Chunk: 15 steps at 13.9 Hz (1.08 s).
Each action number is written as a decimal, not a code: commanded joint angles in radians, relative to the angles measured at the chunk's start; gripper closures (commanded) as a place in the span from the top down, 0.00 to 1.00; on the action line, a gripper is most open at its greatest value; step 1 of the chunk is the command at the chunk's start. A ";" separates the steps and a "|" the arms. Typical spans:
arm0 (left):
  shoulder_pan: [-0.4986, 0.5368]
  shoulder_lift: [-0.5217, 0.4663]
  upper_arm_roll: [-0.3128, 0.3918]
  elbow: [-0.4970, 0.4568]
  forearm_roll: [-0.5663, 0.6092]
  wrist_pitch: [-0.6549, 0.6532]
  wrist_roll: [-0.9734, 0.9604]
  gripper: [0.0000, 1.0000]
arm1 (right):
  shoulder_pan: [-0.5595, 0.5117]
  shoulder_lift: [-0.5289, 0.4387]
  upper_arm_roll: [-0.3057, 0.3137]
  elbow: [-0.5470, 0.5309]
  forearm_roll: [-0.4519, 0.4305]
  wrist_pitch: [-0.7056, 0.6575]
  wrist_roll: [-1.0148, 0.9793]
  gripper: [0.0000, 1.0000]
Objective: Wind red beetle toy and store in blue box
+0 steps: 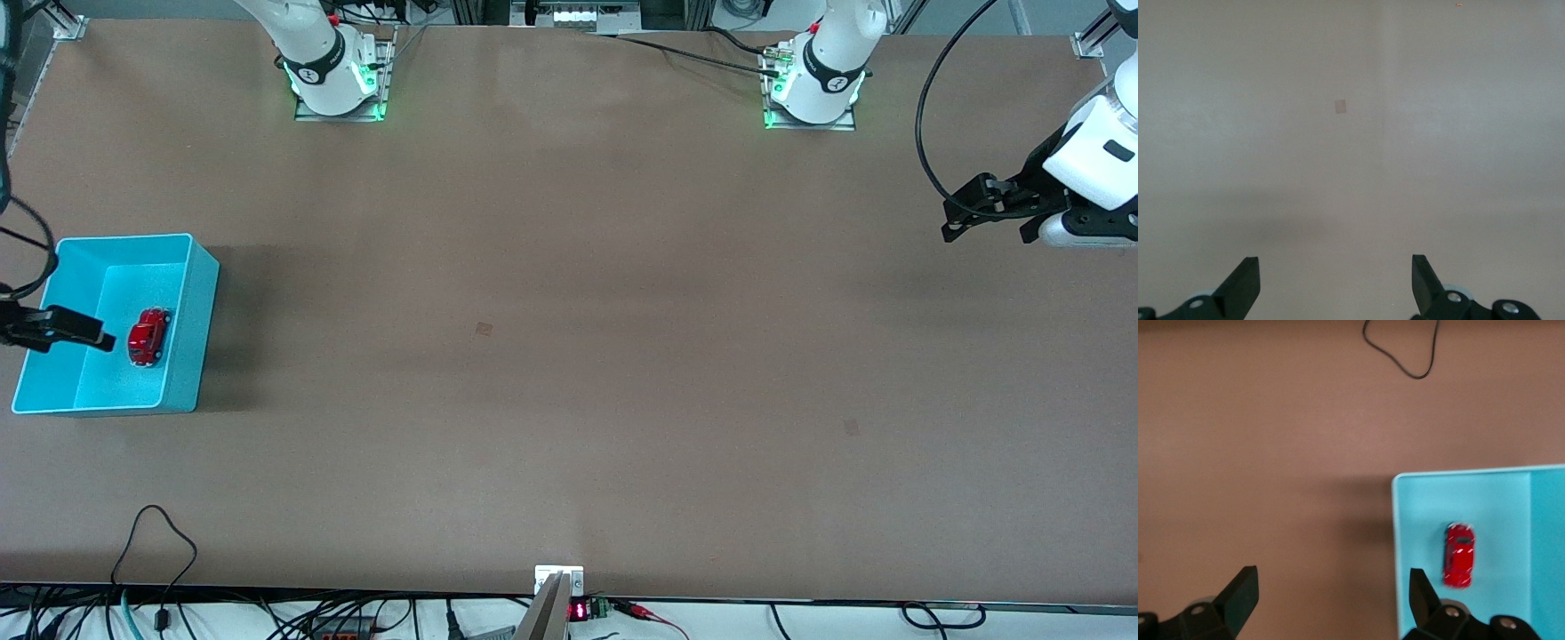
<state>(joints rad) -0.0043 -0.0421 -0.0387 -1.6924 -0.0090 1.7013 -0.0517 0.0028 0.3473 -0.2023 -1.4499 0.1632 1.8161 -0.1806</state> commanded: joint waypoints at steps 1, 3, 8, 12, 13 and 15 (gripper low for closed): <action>-0.002 0.016 0.003 0.034 -0.012 -0.023 0.006 1.00 | -0.004 -0.071 0.049 -0.010 -0.039 -0.081 0.139 1.00; -0.002 0.016 0.003 0.034 -0.012 -0.023 0.006 1.00 | -0.006 -0.128 0.050 -0.018 -0.040 -0.151 0.144 1.00; -0.002 0.016 0.003 0.034 -0.012 -0.023 0.007 1.00 | -0.081 -0.188 0.124 -0.049 -0.080 -0.233 0.151 1.00; -0.002 0.016 0.003 0.034 -0.012 -0.023 0.006 1.00 | -0.057 -0.232 0.127 -0.096 -0.143 -0.218 0.151 1.00; -0.002 0.016 0.003 0.034 -0.012 -0.023 0.006 1.00 | -0.041 -0.254 0.127 -0.130 -0.160 -0.203 0.153 1.00; -0.002 0.016 0.003 0.034 -0.012 -0.023 0.006 1.00 | -0.030 -0.319 0.127 -0.223 -0.194 -0.132 0.151 1.00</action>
<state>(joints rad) -0.0043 -0.0421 -0.0387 -1.6923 -0.0090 1.7013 -0.0517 -0.0392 0.1288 -0.0813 -1.5454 0.0116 1.6194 -0.0440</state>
